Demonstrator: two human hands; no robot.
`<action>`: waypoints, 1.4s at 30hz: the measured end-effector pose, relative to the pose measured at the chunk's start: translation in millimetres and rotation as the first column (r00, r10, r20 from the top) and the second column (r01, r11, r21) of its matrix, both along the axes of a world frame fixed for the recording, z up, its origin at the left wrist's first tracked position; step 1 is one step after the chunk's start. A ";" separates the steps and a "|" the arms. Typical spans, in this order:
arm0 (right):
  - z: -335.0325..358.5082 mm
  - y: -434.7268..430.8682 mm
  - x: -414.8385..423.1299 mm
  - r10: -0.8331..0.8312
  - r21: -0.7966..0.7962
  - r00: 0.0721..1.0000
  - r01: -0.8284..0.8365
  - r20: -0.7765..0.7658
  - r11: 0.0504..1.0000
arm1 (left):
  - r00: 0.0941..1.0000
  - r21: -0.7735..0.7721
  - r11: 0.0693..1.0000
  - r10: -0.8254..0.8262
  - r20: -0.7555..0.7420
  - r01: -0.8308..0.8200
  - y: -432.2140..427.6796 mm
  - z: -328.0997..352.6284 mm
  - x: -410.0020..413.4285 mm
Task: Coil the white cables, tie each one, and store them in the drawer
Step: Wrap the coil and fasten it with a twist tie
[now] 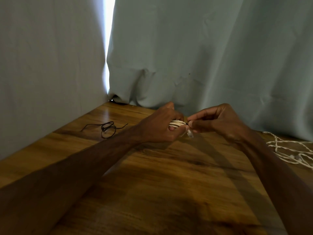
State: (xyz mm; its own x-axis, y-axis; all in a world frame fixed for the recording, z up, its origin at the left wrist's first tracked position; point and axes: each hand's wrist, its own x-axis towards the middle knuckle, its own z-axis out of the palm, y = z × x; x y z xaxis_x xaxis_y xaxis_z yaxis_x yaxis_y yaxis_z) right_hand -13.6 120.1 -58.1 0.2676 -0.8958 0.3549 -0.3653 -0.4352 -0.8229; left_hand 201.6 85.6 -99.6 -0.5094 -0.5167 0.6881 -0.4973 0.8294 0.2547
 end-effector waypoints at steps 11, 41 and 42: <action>0.8 5.2 0.7 0.028 0.078 0.999 -0.030 0.025 0.996 | 1.000 0.032 0.999 -0.005 0.020 0.004 -3.7 -3.4 1.4; -1.3 -1.2 6.1 -0.022 -0.052 1.000 0.021 -0.009 0.998 | 1.000 0.041 0.999 -0.006 0.009 0.005 -4.8 -0.8 3.1; -1.2 -0.8 6.5 -0.013 -0.044 1.000 0.013 -0.005 0.999 | 1.000 0.045 0.999 -0.006 0.010 0.006 -4.8 -0.9 3.1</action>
